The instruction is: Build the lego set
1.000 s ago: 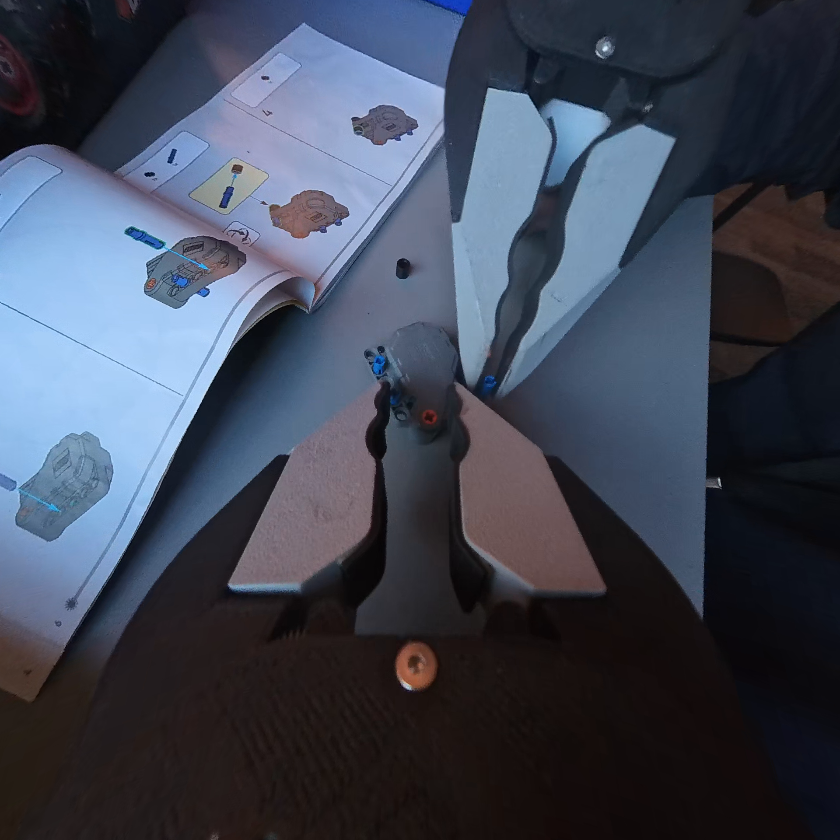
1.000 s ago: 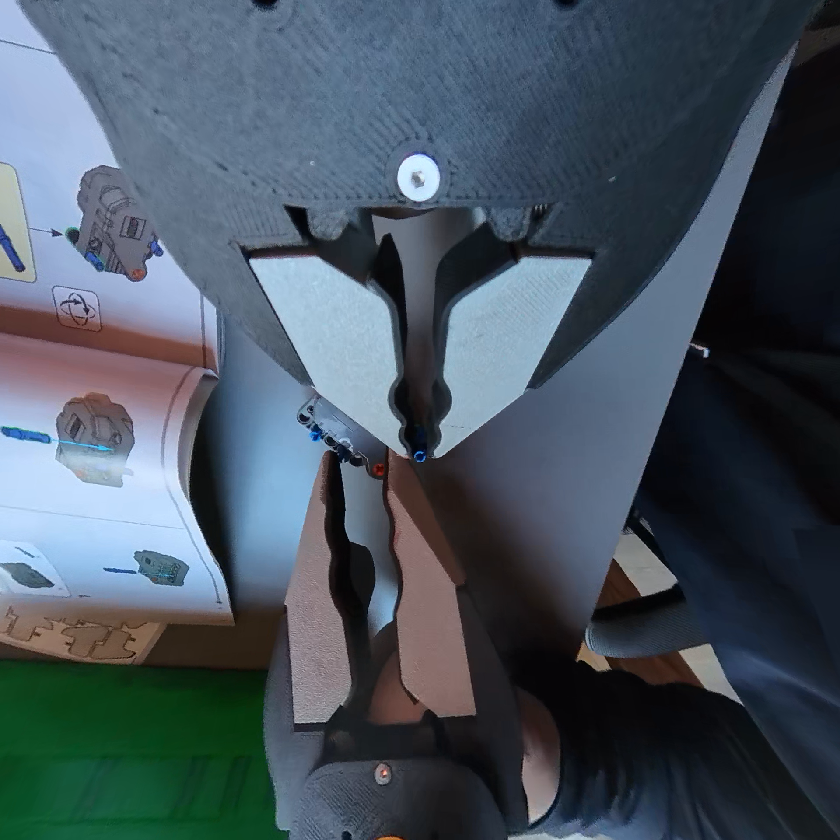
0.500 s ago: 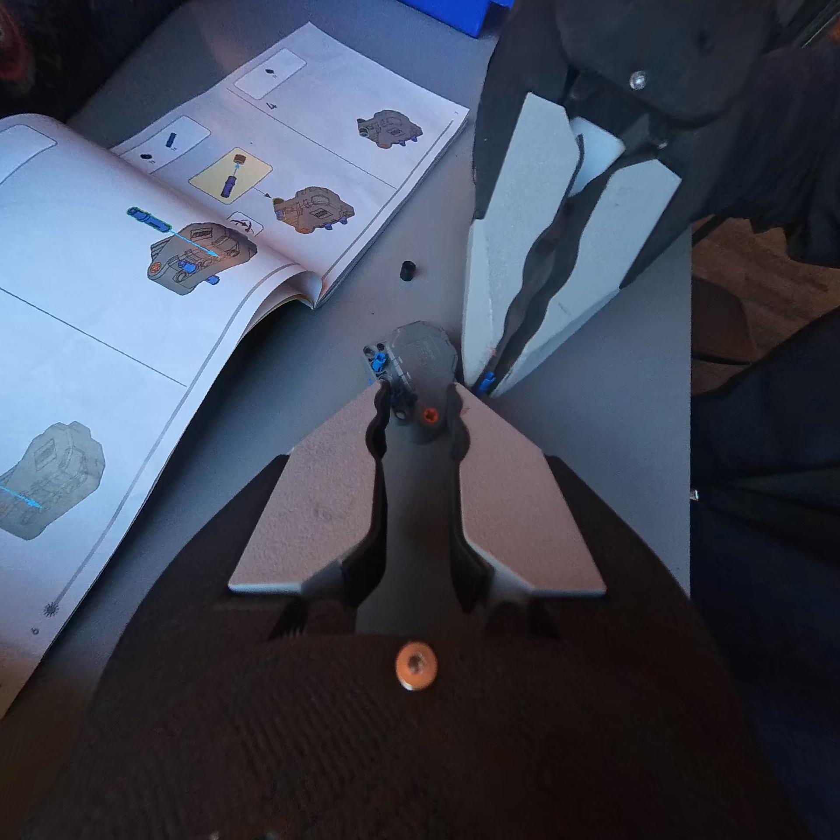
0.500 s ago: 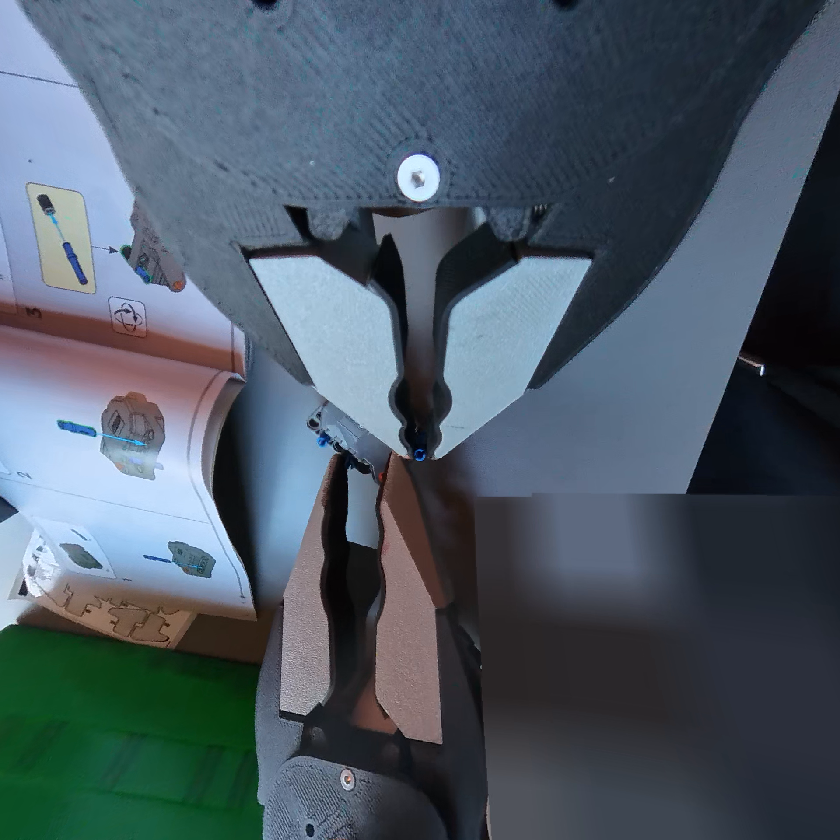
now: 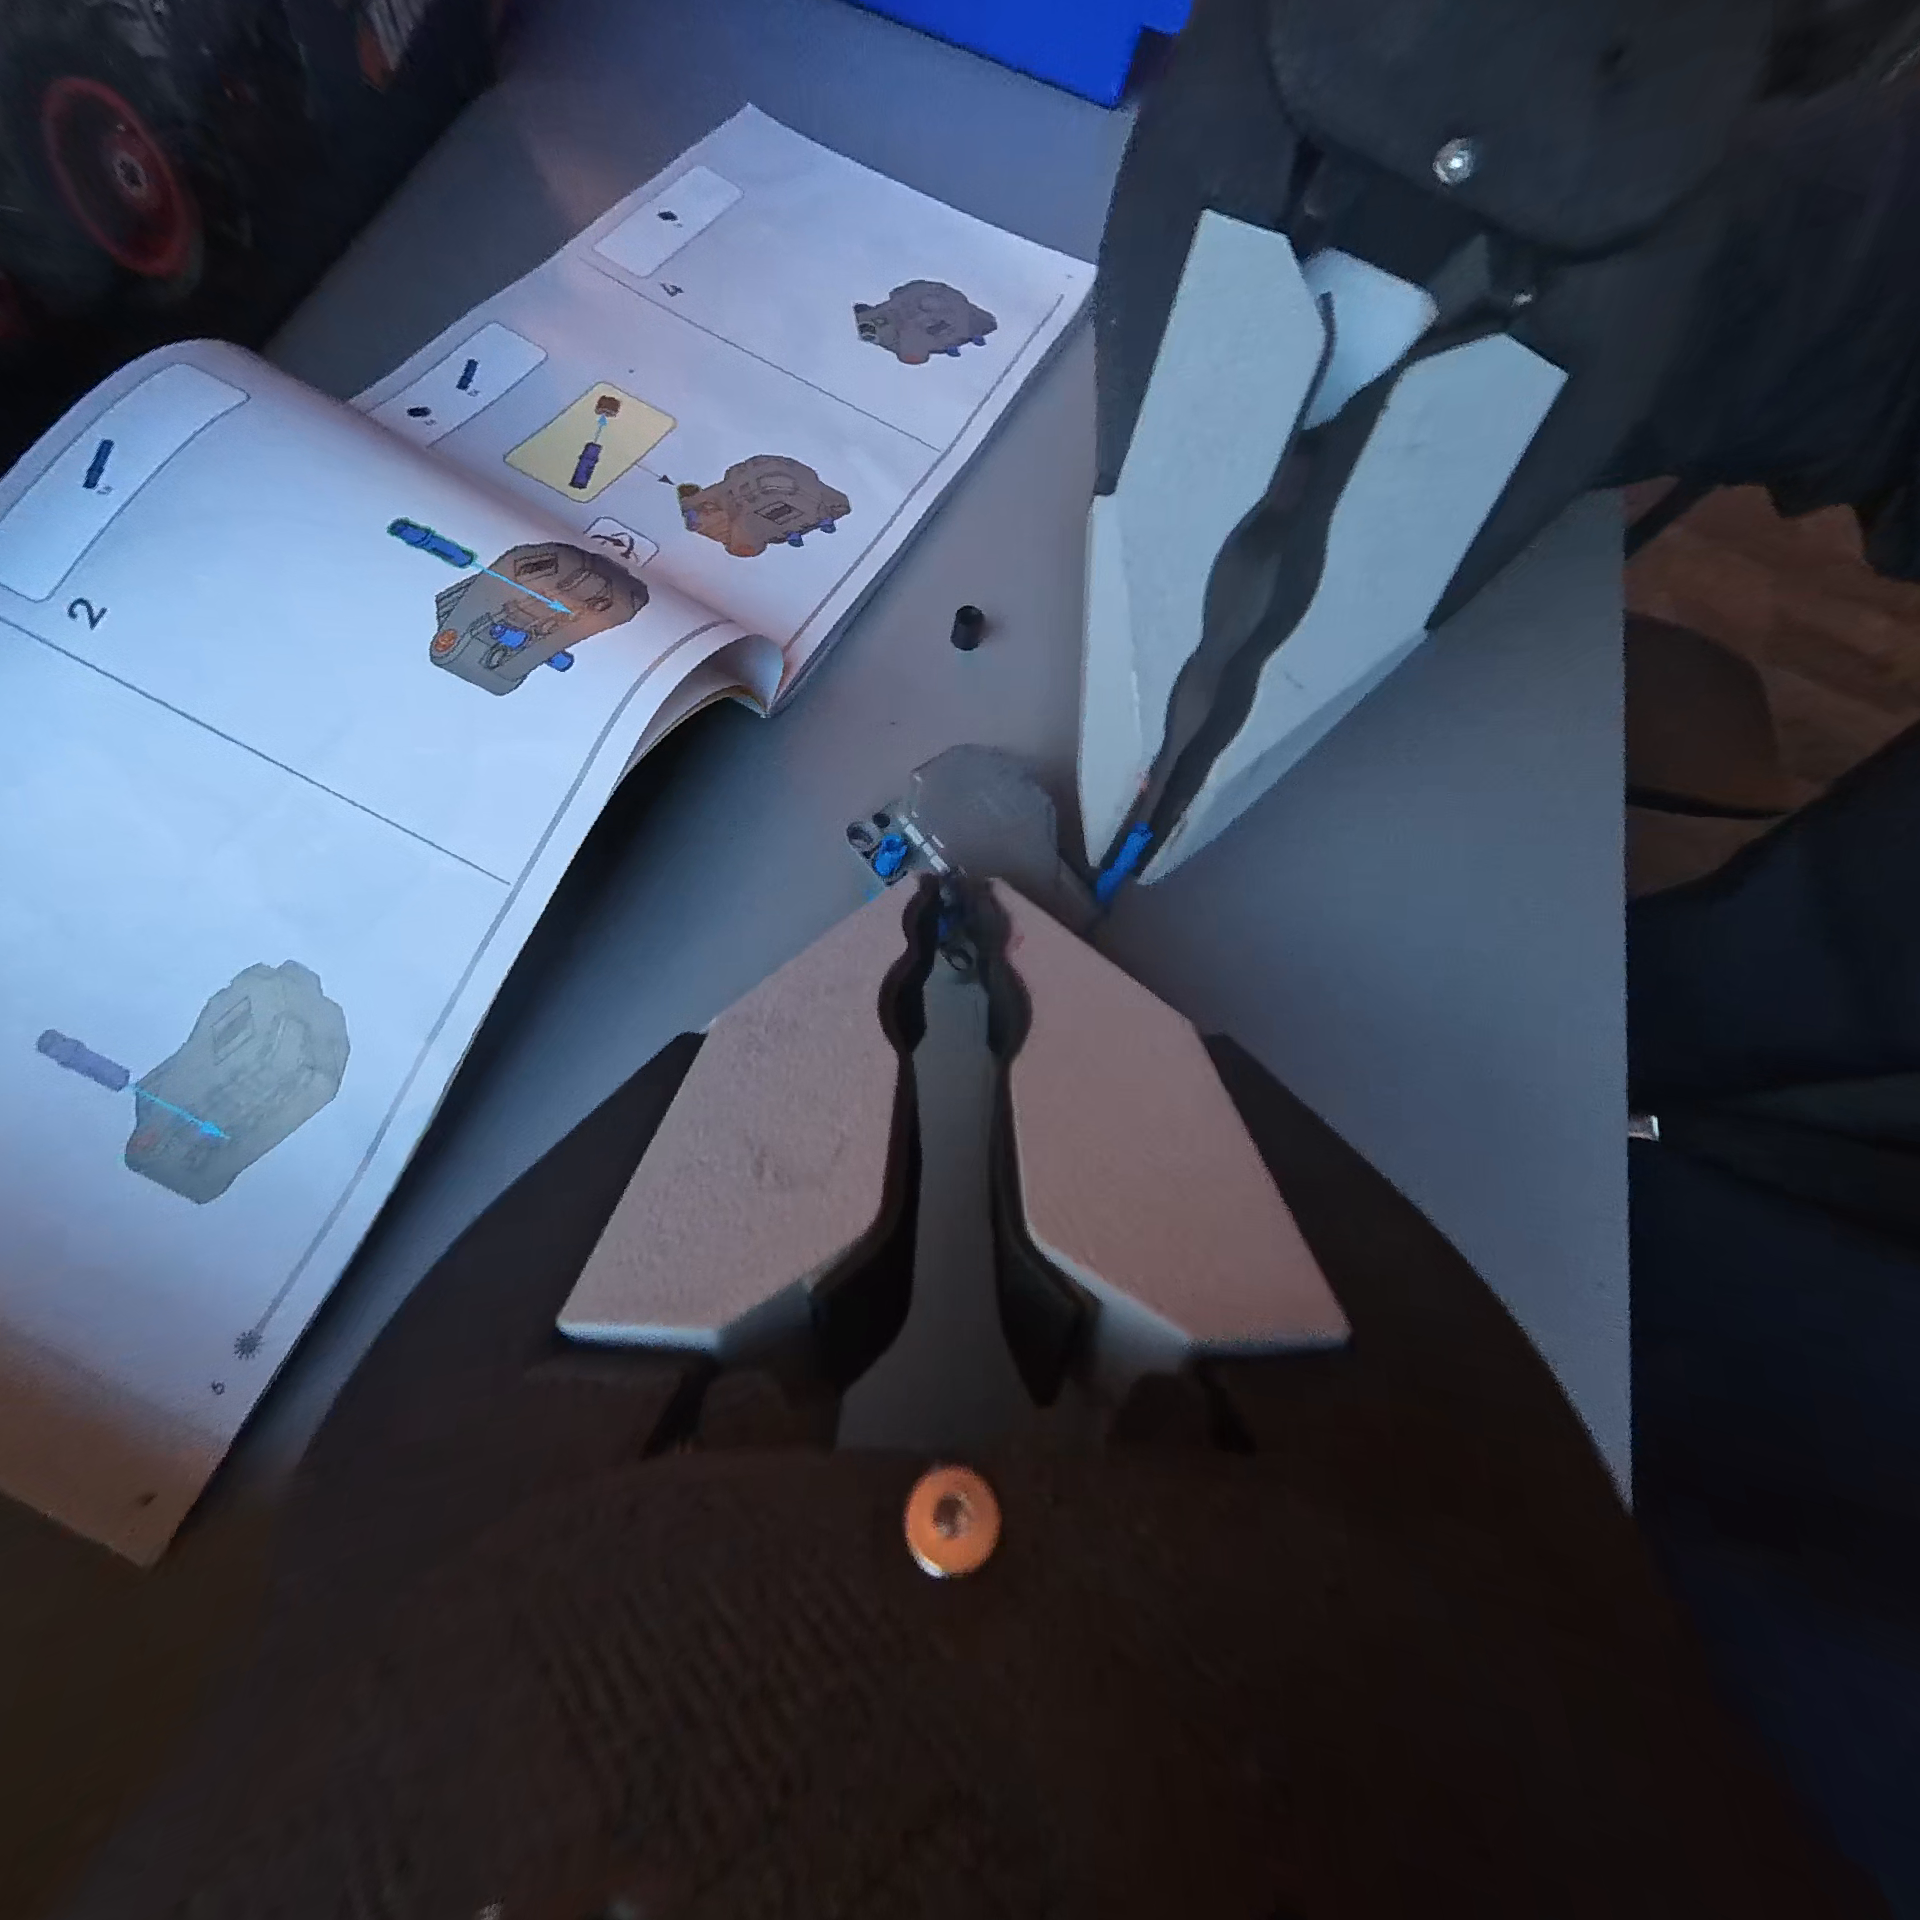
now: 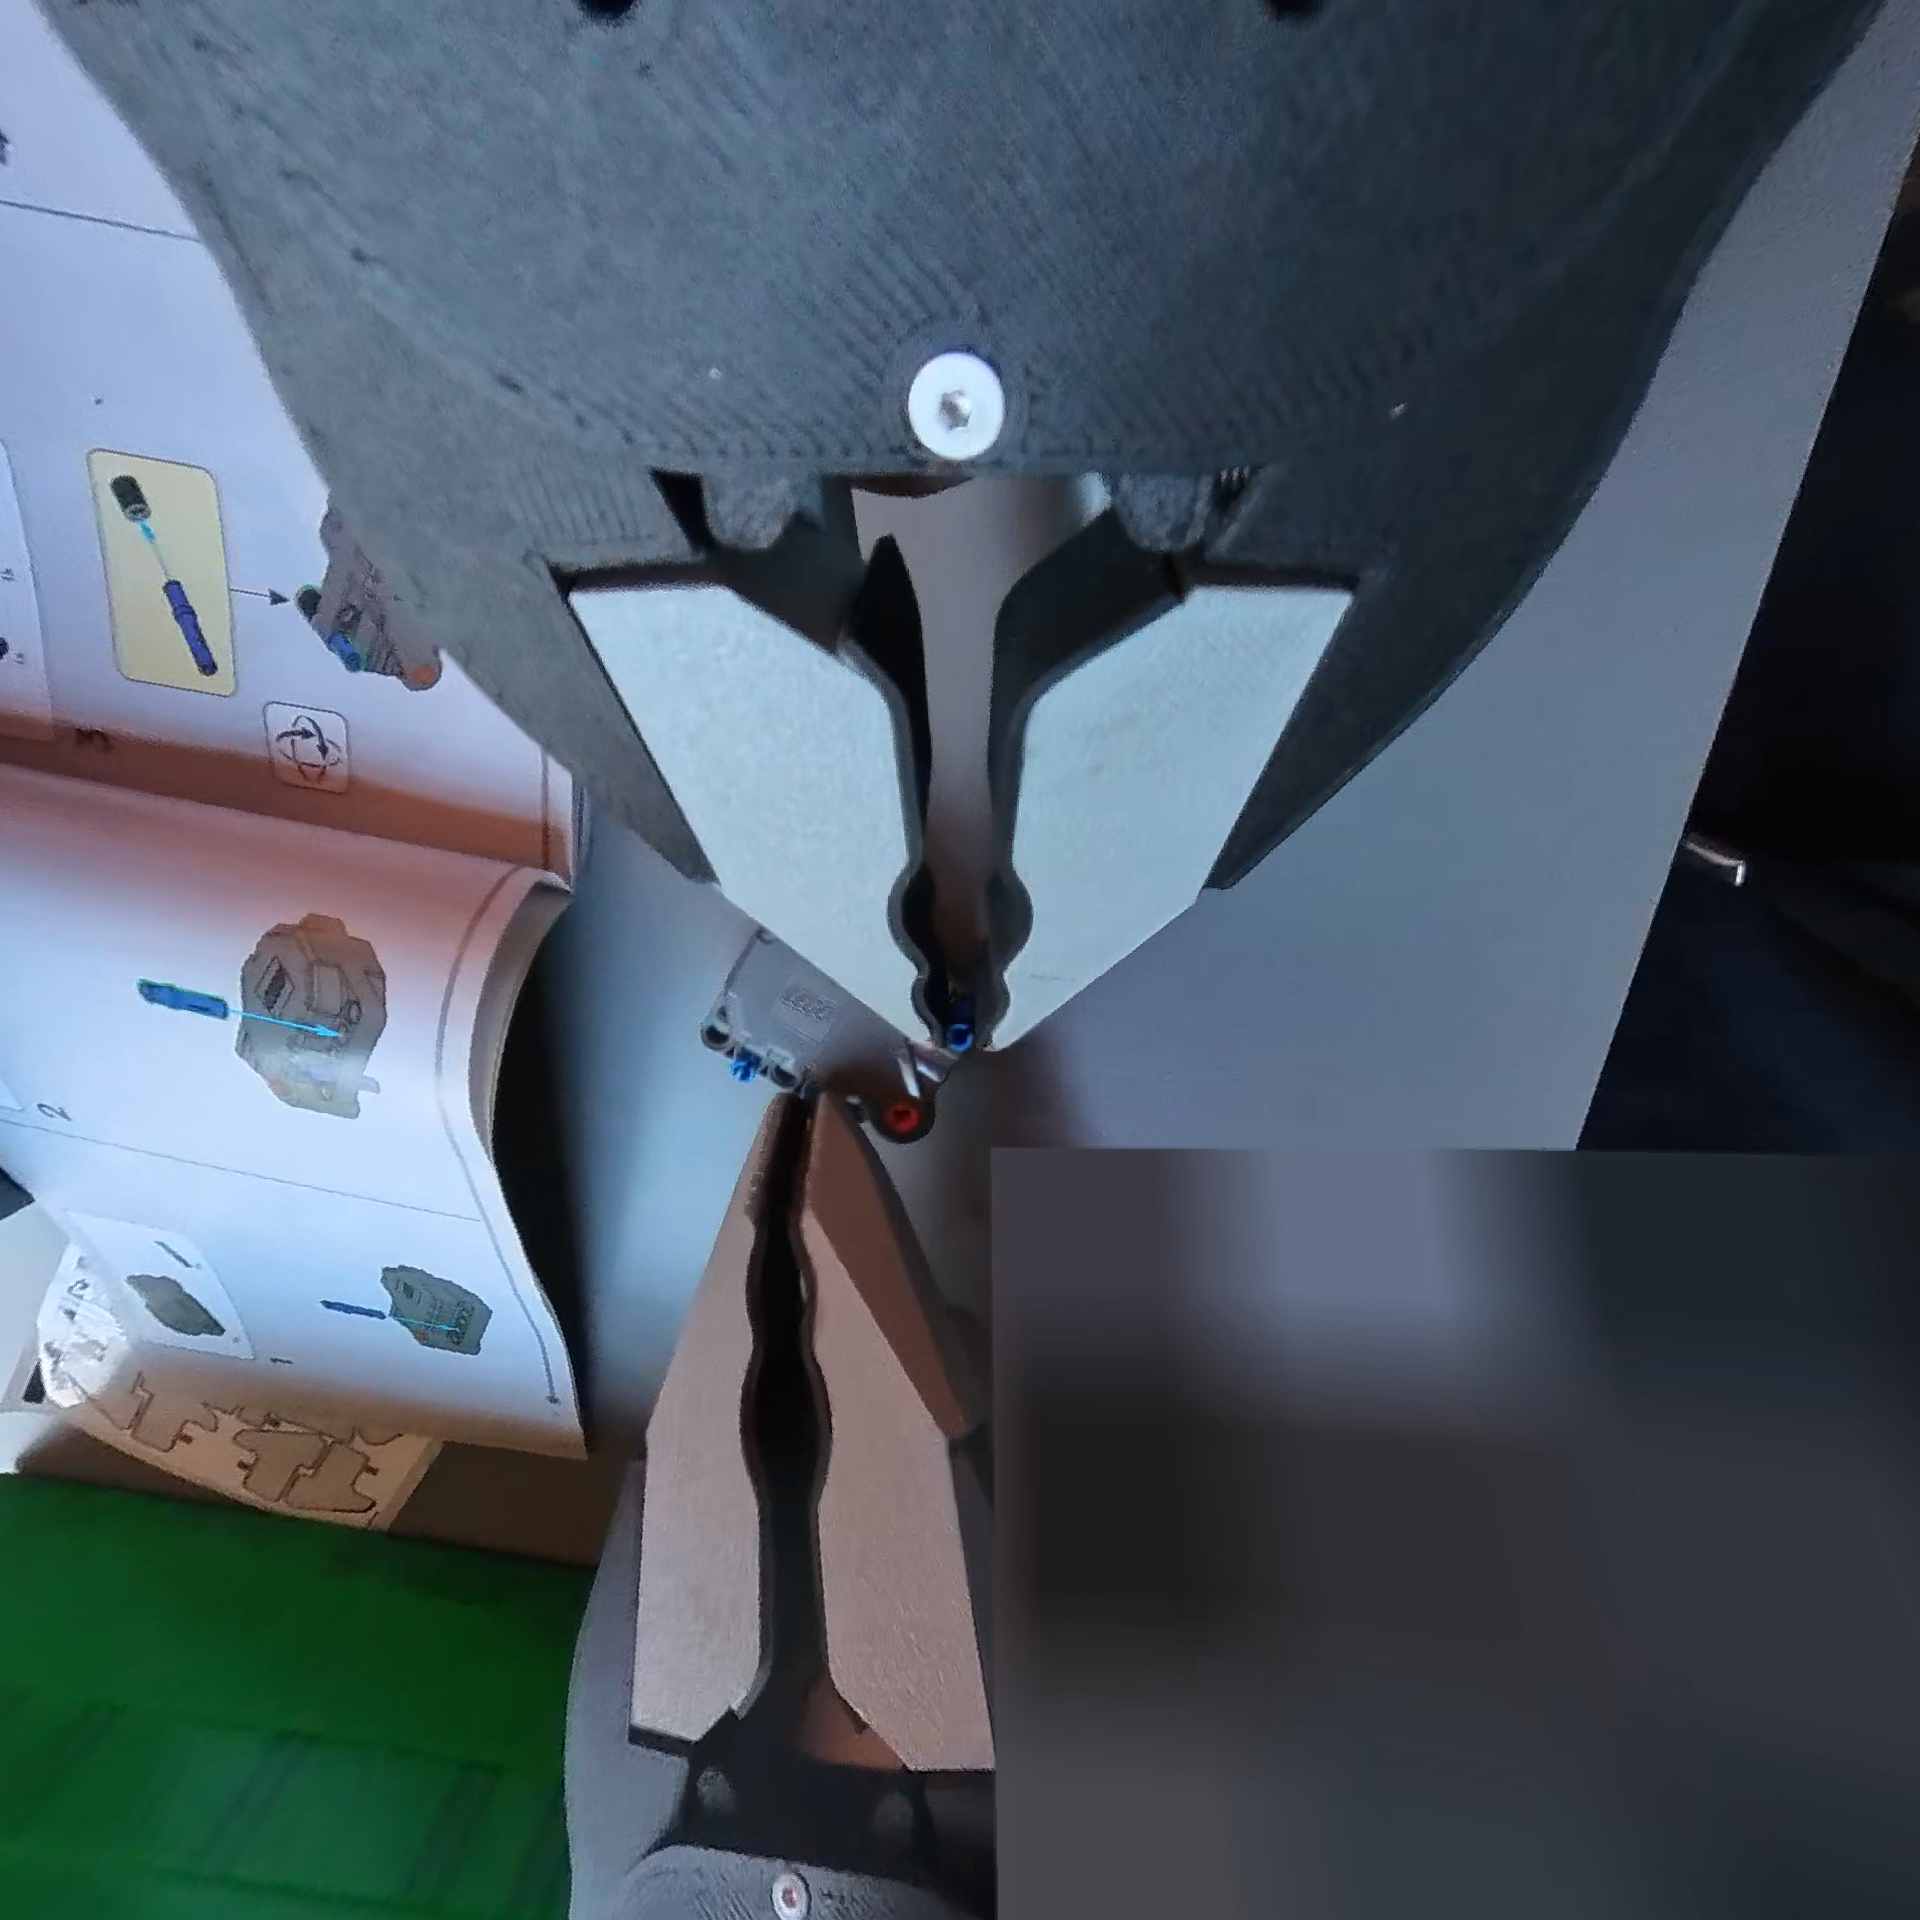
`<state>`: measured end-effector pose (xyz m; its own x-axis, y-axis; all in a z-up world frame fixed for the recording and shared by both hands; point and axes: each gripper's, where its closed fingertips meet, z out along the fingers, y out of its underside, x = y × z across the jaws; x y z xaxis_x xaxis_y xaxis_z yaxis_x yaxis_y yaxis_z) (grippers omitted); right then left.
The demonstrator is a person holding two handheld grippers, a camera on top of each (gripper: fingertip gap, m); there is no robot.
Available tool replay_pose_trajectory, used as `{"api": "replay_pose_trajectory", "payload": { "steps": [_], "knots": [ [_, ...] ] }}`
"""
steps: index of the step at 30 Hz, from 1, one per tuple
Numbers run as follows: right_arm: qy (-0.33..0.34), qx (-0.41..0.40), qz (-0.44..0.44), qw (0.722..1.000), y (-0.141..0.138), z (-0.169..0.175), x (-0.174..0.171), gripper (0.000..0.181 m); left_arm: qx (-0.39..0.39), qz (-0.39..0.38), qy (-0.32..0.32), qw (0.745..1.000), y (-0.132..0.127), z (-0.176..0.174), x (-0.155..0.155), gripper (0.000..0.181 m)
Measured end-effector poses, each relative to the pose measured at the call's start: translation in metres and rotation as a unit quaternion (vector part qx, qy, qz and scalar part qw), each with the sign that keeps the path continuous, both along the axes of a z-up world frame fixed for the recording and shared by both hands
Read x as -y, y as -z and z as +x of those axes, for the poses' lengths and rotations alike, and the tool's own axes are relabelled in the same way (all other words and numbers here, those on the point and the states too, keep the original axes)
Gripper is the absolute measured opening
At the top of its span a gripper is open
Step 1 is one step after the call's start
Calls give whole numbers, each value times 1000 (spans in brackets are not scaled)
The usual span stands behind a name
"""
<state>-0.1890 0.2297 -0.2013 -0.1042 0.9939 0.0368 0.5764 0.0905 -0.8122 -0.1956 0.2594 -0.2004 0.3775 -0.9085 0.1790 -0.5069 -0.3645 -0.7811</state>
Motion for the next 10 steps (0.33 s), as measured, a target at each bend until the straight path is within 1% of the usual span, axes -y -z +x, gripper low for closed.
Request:
{"api": "replay_pose_trajectory", "payload": {
  "steps": [1,3,5,7,10],
  "knots": [
    [-2,4,2,1000,0,1,0,1,0,3,7,1000,-1,0,1,7],
    [-7,10,11,1000,1,3,0,1,7,19,18,1000,-7,1,2,19],
    [-11,17,16,1000,2,4,1,1,22,43,45,998,-17,5,8,37],
    [-10,19,24,999,2,4,1,1,10,69,75,995,-19,6,14,52],
    [-8,22,36,999,1,4,0,1,-46,105,112,987,-4,3,17,51]
  ]
}}
